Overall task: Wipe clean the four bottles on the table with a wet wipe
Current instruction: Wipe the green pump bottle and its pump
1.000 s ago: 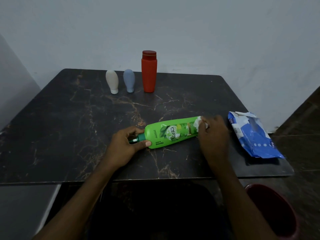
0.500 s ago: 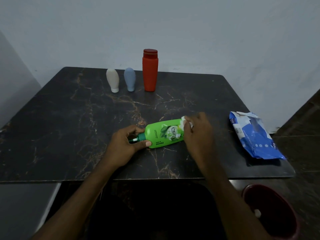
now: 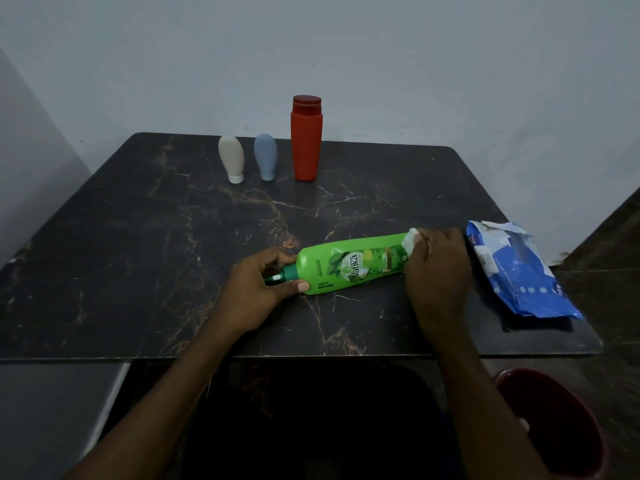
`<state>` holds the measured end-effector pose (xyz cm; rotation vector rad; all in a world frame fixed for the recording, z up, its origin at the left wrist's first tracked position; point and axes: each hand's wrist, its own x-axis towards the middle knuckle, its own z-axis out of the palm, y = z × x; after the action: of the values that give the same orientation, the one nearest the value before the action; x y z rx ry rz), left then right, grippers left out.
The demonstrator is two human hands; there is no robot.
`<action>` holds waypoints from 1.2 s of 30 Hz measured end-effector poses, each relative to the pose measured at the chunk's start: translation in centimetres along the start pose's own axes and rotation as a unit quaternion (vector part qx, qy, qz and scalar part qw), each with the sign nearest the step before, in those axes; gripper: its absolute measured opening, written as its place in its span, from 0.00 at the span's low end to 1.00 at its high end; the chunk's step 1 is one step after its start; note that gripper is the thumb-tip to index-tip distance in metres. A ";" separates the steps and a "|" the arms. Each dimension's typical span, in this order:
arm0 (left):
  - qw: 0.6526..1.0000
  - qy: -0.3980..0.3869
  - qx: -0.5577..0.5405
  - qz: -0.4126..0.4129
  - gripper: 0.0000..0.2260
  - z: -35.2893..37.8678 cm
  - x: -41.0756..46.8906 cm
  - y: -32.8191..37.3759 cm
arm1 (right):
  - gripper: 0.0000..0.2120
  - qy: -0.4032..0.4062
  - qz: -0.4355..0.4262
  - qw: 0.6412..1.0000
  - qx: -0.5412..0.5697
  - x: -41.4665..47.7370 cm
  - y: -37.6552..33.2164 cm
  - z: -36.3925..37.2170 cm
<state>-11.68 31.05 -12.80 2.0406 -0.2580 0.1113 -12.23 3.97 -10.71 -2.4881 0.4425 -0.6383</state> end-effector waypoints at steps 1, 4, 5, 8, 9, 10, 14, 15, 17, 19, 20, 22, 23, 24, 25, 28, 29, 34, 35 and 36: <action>1.000 -0.002 0.002 0.000 0.15 0.0 0.0 0.0 | 0.11 -0.002 -0.008 1.000 -0.003 -0.3 -0.5 0.0; 1.000 -0.002 0.005 0.004 0.14 0.1 0.0 0.0 | 0.10 -0.025 -0.007 1.000 0.008 -1.6 -2.2 0.4; 1.000 0.000 0.004 0.004 0.14 0.1 0.0 0.0 | 0.11 -0.026 -0.005 0.999 0.025 -2.0 -2.9 0.7; 1.000 0.000 0.009 0.006 0.14 0.1 0.0 0.0 | 0.12 -0.022 -0.071 0.993 0.093 -3.7 -5.1 1.8; 1.000 0.001 0.011 0.007 0.14 0.1 0.0 0.0 | 0.12 -0.029 -0.104 0.988 0.113 -4.3 -5.6 2.3; 1.000 0.001 0.010 0.008 0.14 0.1 0.0 0.0 | 0.12 -0.034 -0.132 0.983 0.127 -4.8 -5.8 2.7; 1.000 -0.005 0.007 0.008 0.13 0.0 0.0 0.1 | 0.13 -0.029 -0.112 0.986 0.123 -3.6 -4.0 2.6; 1.000 -0.006 0.008 0.008 0.13 0.0 0.0 0.1 | 0.12 -0.022 -0.081 0.991 0.109 -2.8 -3.0 2.2; 1.000 -0.006 0.006 0.008 0.14 0.1 0.0 0.1 | 0.13 -0.009 -0.023 0.997 0.074 -1.3 -1.0 1.4; 1.000 -0.006 0.001 0.007 0.14 0.1 0.0 0.1 | 0.13 0.002 0.010 0.998 0.067 -0.7 -0.2 1.1; 1.000 -0.005 -0.002 0.006 0.14 0.2 0.1 0.1 | 0.12 0.003 0.011 0.997 0.073 -0.9 -0.5 1.2; 1.000 -0.003 -0.006 0.004 0.14 0.2 0.0 0.0 | 0.12 -0.003 -0.006 0.994 0.111 -2.0 -2.3 1.8; 1.000 -0.004 -0.007 0.004 0.14 0.2 0.1 -0.1 | 0.12 -0.008 -0.028 0.990 0.140 -2.9 -3.6 2.2; 1.000 -0.004 -0.007 0.006 0.14 0.2 0.1 -0.1 | 0.13 -0.016 -0.061 0.984 0.167 -3.9 -4.9 2.6; 1.000 -0.003 -0.008 0.007 0.14 0.1 0.1 -0.2 | 0.13 -0.027 -0.101 0.977 0.186 -5.0 -5.9 3.1; 1.000 -0.003 -0.012 0.009 0.14 0.2 0.1 -0.3 | 0.12 -0.050 -0.183 0.963 0.191 -7.2 -7.0 4.1; 1.000 -0.003 -0.013 0.008 0.14 0.2 0.1 -0.3 | 0.12 -0.047 -0.189 0.963 0.185 -7.2 -6.6 4.1; 1.000 -0.010 -0.013 0.010 0.13 0.2 0.2 -0.4 | 0.11 0.006 -0.050 0.989 0.142 -3.7 -2.8 2.1; 1.000 -0.009 -0.012 0.010 0.13 0.2 0.2 -0.3 | 0.11 0.015 -0.027 0.990 0.135 -3.1 -2.1 1.7; 1.000 -0.008 -0.012 0.010 0.14 0.2 0.1 -0.3 | 0.11 0.019 -0.014 0.991 0.131 -2.9 -1.7 1.6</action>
<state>-11.47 31.02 -13.15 2.0164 -0.2881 0.1050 -13.49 7.23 -11.92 -2.2393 0.3158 -0.7079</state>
